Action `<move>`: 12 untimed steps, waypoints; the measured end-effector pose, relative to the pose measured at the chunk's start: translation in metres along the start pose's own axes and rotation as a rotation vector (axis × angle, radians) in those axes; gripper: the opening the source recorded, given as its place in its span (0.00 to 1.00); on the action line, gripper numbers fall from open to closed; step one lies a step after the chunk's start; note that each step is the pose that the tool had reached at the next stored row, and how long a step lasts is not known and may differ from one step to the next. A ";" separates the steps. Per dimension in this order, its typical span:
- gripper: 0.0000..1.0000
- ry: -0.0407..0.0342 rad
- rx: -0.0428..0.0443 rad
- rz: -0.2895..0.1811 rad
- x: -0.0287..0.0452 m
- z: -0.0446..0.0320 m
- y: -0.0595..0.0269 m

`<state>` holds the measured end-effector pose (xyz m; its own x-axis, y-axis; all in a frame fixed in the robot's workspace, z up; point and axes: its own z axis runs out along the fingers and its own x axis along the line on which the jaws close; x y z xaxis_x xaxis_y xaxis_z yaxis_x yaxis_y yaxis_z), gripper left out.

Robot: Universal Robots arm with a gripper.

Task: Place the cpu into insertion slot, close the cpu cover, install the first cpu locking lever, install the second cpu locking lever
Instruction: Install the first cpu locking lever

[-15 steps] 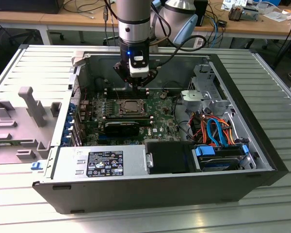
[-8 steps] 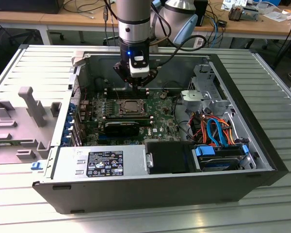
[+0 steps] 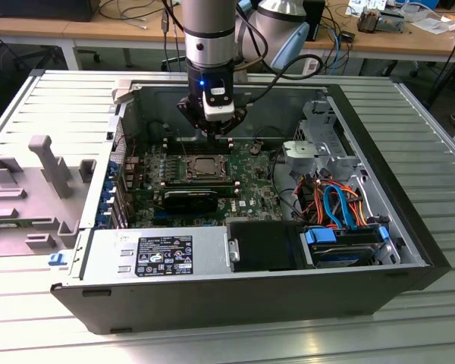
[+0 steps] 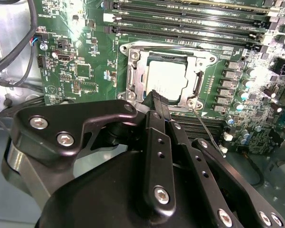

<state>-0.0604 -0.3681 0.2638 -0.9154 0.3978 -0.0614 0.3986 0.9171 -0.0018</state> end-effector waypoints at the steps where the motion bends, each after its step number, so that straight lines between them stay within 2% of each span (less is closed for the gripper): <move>1: 0.11 0.0001 -0.0004 -0.003 0.0000 0.0000 0.0000; 12: 0.11 0.0018 -0.0063 -0.029 0.0000 0.0000 0.0000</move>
<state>-0.0604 -0.3681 0.2638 -0.9268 0.3708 -0.0596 0.3713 0.9285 0.0027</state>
